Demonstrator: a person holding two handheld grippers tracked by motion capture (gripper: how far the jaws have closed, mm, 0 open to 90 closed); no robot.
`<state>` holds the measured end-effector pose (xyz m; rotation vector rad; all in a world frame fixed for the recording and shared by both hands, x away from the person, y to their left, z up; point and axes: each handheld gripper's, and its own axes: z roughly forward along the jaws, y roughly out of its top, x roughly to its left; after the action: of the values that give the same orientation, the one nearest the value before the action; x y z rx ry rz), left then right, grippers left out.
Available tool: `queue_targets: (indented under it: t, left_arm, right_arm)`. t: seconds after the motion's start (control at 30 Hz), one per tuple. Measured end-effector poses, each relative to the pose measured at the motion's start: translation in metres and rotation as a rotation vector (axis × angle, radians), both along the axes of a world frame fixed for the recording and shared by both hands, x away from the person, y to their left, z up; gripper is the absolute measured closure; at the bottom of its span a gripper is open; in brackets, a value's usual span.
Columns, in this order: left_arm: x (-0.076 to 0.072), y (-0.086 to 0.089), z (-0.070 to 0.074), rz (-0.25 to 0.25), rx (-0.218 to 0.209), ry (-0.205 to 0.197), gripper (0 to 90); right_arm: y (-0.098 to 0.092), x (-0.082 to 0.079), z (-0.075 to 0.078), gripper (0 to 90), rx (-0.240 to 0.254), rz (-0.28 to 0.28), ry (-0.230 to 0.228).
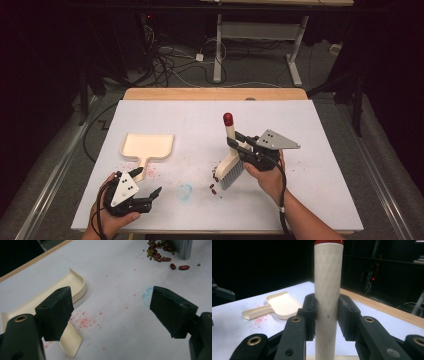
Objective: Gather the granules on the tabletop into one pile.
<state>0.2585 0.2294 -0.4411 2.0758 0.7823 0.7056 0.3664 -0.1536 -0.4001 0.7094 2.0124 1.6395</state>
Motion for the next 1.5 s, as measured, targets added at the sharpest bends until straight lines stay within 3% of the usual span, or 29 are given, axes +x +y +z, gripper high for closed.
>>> queue_targets:
  t: [0.37, 0.4, 0.6, 0.73, 0.87, 0.93, 0.97, 1.13, 1.33, 1.4, 1.5]
  left_arm:
    - [-0.002, 0.001, 0.0, 0.007, 0.0, 0.0, 18.1]
    - [-0.002, 0.001, 0.001, 0.007, 0.002, -0.001, 18.1]
    - [-0.003, 0.001, 0.002, 0.009, 0.002, -0.005, 18.1]
    - [-0.004, 0.001, 0.003, 0.009, 0.0, -0.012, 18.1]
    - [-0.004, 0.001, 0.005, 0.005, -0.004, -0.02, 18.1]
    - [-0.003, 0.0, 0.005, 0.001, -0.002, -0.021, 18.1]
    - [-0.003, 0.0, 0.005, 0.001, -0.002, -0.021, 18.1]
    - [-0.001, -0.001, 0.003, -0.009, -0.001, -0.014, 18.0]
    - [0.0, -0.001, 0.002, -0.01, 0.002, -0.007, 18.1]
    - [0.0, -0.001, 0.002, -0.009, 0.003, -0.004, 18.1]
    - [-0.001, 0.0, 0.0, -0.007, 0.006, 0.002, 18.1]
  right_arm:
    - [0.0, -0.008, 0.009, 70.6, 0.013, -0.011, -0.008]
    - [-0.005, -0.015, 0.015, 70.6, 0.038, -0.026, -0.002]
    - [-0.015, -0.046, 0.034, 70.6, 0.072, -0.041, -0.008]
    - [-0.014, -0.071, 0.027, 70.6, 0.088, -0.06, 0.053]
    - [0.0, -0.088, 0.012, 70.6, 0.058, -0.104, 0.119]
    - [0.011, -0.093, 0.007, 70.5, 0.044, -0.138, 0.099]
    - [0.017, -0.094, 0.006, 70.5, 0.019, -0.143, 0.084]
    - [0.037, -0.086, 0.001, 70.6, 0.017, -0.176, 0.065]
    - [0.039, -0.056, -0.003, 70.6, 0.068, -0.341, 0.03]
    - [0.038, -0.049, -0.003, 70.6, 0.056, -0.389, 0.013]
    - [0.03, -0.037, -0.002, 70.6, 0.086, -0.421, 0.039]
